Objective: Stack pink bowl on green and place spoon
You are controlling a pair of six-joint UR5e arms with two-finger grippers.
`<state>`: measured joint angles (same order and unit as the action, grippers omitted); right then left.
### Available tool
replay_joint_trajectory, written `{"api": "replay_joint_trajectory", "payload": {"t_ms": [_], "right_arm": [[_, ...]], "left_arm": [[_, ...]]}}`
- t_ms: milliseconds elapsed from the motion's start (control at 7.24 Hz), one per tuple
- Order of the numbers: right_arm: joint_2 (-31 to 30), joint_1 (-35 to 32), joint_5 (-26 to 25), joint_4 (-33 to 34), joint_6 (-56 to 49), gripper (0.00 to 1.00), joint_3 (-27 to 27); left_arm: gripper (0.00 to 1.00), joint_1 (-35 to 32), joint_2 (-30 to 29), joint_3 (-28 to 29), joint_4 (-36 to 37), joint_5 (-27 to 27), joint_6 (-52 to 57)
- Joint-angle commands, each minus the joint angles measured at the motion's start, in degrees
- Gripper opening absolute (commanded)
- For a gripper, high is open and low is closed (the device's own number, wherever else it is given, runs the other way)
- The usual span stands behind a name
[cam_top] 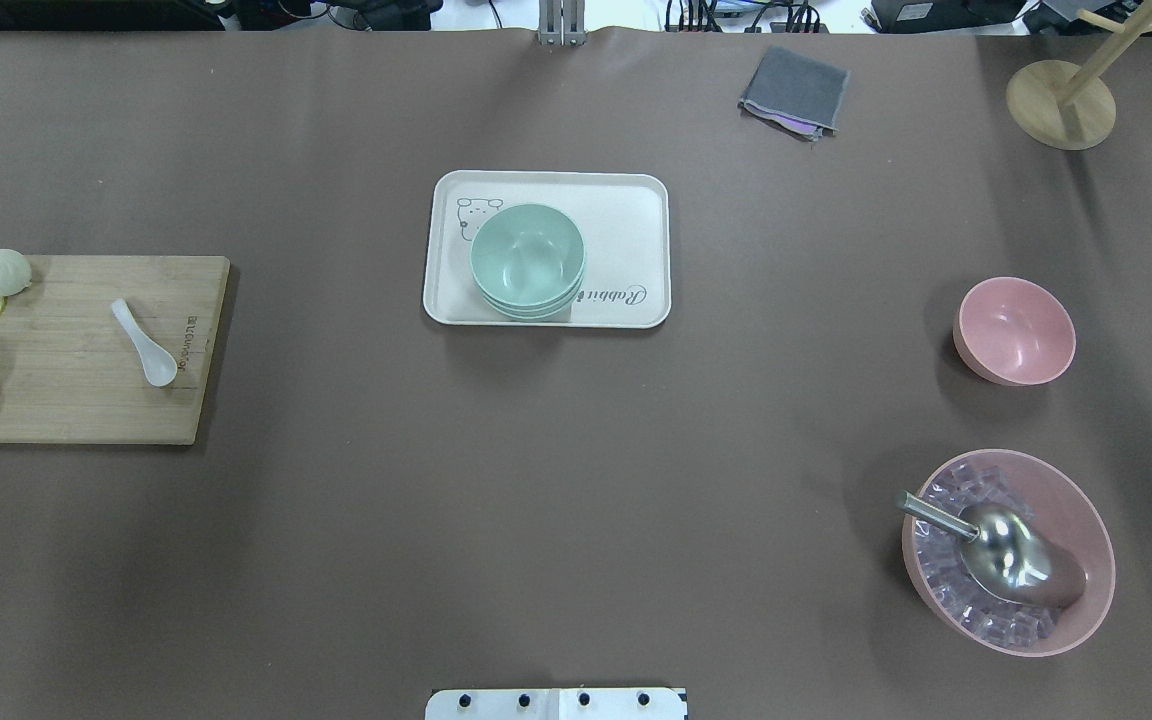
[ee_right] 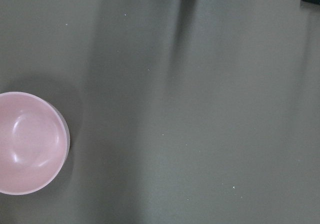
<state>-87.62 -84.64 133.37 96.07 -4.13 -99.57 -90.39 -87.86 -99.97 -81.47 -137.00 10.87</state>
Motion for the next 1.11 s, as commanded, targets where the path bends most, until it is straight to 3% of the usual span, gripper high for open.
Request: {"api": "replay_joint_trajectory", "payload": {"t_ms": [0, 967], "right_arm": [[-0.1, 0.0, 0.8, 0.1, 0.1, 1.00, 0.2], [-0.2, 0.0, 1.4, -0.1, -0.2, 1.00, -0.2]], "left_arm": [[0.98, 0.0, 0.1, -0.2, -0.1, -0.2, 0.4], [0.98, 0.1, -0.2, 0.3, -0.2, -0.2, -0.1]]}}
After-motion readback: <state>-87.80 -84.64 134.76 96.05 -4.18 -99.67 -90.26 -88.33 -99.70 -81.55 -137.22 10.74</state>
